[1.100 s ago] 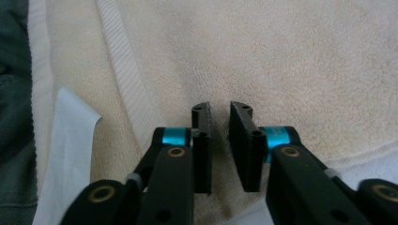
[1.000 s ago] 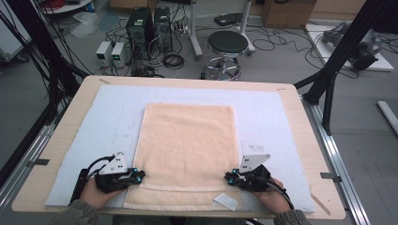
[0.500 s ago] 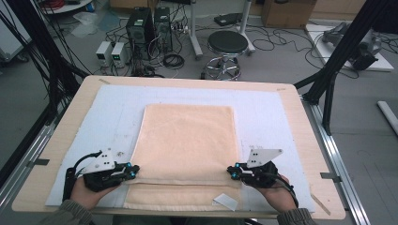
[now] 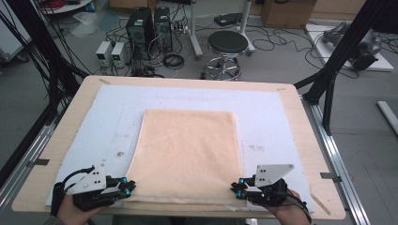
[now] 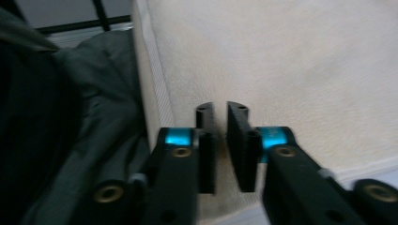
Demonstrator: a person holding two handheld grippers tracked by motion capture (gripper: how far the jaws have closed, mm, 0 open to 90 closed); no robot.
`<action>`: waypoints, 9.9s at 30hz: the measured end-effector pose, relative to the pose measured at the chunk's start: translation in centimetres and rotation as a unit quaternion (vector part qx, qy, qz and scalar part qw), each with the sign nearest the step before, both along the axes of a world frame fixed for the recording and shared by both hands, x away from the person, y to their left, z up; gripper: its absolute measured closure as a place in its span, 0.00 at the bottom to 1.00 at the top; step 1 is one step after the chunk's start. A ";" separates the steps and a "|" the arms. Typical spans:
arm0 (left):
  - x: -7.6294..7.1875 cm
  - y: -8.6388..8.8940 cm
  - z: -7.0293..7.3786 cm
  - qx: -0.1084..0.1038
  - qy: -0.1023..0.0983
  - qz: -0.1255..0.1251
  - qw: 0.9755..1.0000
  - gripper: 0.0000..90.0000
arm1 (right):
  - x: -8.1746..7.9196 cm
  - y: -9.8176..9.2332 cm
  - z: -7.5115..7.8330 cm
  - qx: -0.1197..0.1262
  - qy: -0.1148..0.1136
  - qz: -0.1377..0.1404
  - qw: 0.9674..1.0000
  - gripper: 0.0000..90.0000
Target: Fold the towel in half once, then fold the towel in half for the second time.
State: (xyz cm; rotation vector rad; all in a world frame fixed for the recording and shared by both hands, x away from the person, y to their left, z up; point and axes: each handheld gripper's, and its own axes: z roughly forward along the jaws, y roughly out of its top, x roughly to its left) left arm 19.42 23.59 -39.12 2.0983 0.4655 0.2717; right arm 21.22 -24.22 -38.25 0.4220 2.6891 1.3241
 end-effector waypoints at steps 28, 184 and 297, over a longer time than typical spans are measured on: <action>4.9 -1.6 -2.5 -0.016 0.028 0.043 0.999 0.56 | 4.7 -0.1 -3.8 0.052 0.033 -0.111 0.992 0.27; 7.6 1.0 -2.2 -0.039 -0.004 0.111 0.993 0.89 | 7.2 -1.0 -1.4 0.041 0.015 -0.097 0.994 0.91; 10.7 0.8 -3.8 -0.015 0.046 0.129 0.990 0.43 | 9.9 -0.1 -4.6 -0.008 0.043 -0.142 0.989 0.45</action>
